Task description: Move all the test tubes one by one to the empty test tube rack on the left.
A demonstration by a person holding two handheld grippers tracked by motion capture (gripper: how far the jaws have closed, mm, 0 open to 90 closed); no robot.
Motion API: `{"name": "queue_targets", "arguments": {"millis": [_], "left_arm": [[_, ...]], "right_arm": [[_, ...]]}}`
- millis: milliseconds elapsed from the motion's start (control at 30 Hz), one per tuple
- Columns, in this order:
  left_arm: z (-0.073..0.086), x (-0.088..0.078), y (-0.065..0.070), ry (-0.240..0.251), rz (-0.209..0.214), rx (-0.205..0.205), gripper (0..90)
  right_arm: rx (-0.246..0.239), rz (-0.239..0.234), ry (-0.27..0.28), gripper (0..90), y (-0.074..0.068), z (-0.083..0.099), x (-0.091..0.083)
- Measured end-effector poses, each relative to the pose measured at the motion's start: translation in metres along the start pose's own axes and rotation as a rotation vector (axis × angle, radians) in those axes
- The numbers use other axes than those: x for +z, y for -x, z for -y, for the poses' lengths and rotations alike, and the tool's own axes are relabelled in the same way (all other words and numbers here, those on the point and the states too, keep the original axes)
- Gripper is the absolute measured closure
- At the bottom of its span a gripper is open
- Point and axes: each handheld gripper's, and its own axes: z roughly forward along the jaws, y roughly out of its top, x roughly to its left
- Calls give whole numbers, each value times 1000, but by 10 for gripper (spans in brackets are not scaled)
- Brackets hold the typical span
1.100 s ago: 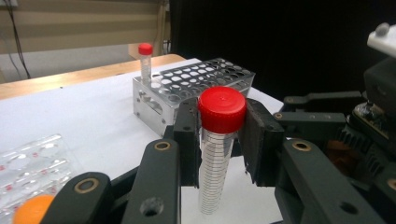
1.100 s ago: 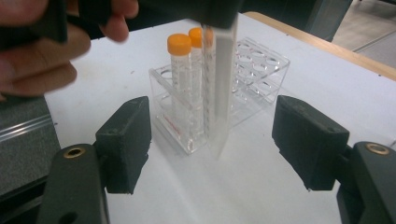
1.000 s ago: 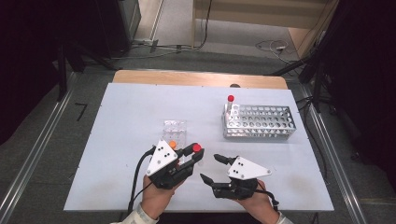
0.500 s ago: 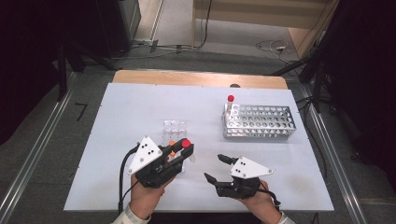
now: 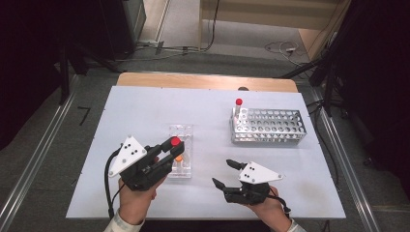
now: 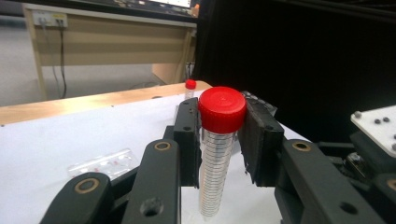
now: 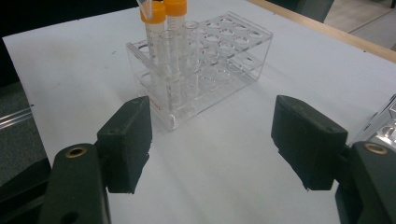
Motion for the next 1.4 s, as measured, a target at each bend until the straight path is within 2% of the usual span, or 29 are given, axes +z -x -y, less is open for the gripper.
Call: {"name": "queue_targets", "arguments": {"millis": [267,567,867,1033,1100,1267,1400], "left_arm": [[-5,-8,-13,25,-51,-9,699],[-2,-7,-25,16,-104,-12,699],[-1,-7,-29,18,-125,-12,699],[3,-4,-30,13,-137,-6,699],[6,-2,-30,4,-153,9,699],[15,5,-31,-23,-162,14,698],[24,12,-32,-46,-189,42,699]], "right_arm": [[-3,2,-2,278,0,0,0],[-3,3,-2,278,0,0,0],[-1,1,-1,278,0,1,0],[0,2,-1,278,0,1,0],[-2,3,-2,278,0,1,0],[-1,3,-2,278,0,1,0],[-1,2,-2,278,1,1,0]]}}
